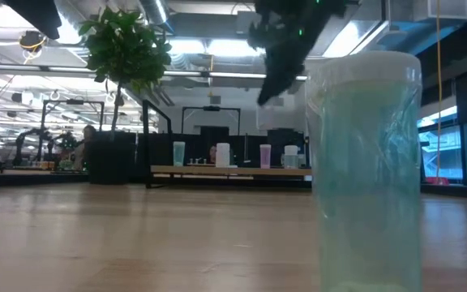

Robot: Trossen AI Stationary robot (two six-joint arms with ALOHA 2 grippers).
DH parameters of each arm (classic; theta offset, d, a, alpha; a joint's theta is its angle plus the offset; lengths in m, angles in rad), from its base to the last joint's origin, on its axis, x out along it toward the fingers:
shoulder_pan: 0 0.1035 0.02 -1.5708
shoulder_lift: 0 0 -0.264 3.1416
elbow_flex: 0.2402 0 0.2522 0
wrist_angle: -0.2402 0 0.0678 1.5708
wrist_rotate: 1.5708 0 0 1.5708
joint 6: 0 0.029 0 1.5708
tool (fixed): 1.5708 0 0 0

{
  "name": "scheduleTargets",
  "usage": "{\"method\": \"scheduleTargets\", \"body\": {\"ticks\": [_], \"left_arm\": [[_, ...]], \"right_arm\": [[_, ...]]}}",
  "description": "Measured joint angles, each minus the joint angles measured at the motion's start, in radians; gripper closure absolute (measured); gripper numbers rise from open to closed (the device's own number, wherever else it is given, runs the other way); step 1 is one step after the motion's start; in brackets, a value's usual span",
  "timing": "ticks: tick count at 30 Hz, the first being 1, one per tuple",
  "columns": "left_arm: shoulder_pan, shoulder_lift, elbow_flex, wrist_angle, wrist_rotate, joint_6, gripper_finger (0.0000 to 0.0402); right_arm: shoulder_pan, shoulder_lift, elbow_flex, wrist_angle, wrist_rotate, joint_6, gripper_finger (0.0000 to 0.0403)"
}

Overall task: Pick and place medicine bottles onto shelf by color
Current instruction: Put the top transparent medicine bottle on the shelf aligned with the other transparent medicine bottle

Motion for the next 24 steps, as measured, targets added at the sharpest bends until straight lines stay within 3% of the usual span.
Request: {"method": "scheduleTargets", "body": {"ticks": [6,13,24], "left_arm": [[0.003,0.0,-0.041,0.003,0.001,-0.002,0.0172],[0.032,0.0,-0.065,0.019,-0.023,-0.007,0.0172],[0.061,0.0,-0.066,0.024,-0.033,0.001,0.0172]], "right_arm": [[-0.075,0.0,-0.078,0.092,0.018,0.099,0.0248],[-0.123,0.0,-0.132,0.099,0.257,0.265,0.0248],[-0.172,0.0,-0.208,0.124,0.346,0.469,0.0247]]}}
